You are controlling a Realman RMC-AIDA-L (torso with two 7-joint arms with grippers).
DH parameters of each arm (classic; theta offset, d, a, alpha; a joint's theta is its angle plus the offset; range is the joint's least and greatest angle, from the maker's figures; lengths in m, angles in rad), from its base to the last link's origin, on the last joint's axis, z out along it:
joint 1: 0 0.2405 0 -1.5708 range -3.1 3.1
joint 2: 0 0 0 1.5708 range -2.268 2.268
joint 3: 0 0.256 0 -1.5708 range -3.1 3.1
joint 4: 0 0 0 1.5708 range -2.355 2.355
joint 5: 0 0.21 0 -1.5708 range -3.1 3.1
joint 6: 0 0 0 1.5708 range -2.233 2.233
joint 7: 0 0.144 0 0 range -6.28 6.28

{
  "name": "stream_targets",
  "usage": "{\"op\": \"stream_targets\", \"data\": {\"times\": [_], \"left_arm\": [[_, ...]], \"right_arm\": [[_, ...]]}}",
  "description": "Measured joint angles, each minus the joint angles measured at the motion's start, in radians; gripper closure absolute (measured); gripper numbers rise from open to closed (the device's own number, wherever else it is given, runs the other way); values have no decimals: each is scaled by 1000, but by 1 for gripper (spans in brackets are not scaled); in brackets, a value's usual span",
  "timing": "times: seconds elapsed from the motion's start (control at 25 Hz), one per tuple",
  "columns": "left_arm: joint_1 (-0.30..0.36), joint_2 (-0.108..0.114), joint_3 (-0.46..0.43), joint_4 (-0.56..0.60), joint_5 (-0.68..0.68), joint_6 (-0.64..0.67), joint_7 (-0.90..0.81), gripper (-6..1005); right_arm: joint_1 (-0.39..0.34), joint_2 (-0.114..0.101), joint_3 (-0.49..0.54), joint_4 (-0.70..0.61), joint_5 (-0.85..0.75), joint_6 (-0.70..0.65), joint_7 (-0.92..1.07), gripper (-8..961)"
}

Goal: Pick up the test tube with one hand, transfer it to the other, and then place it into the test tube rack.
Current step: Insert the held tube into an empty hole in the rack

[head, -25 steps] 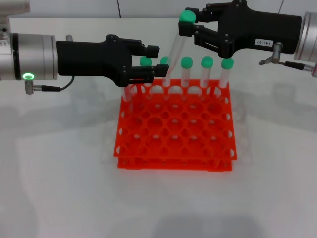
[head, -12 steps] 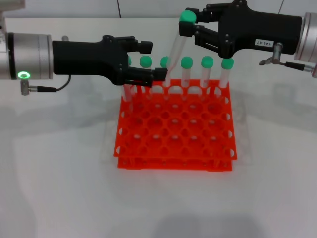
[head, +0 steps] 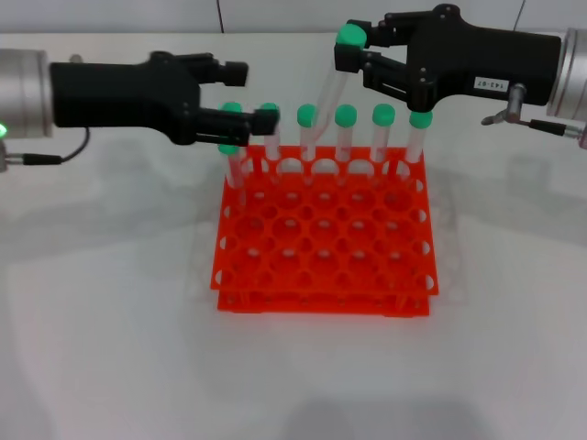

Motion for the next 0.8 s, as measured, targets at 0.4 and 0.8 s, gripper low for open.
{"op": "stream_targets", "data": {"times": [0.4, 0.8], "left_arm": [[114, 2, -3, 207, 5, 70, -174, 106], [230, 27, -3, 329, 14, 149, -235, 105]], "right_arm": [[-25, 1, -4, 2, 10, -2, 0, 689], [-55, 3, -13, 7, 11, -11, 0, 688]]}}
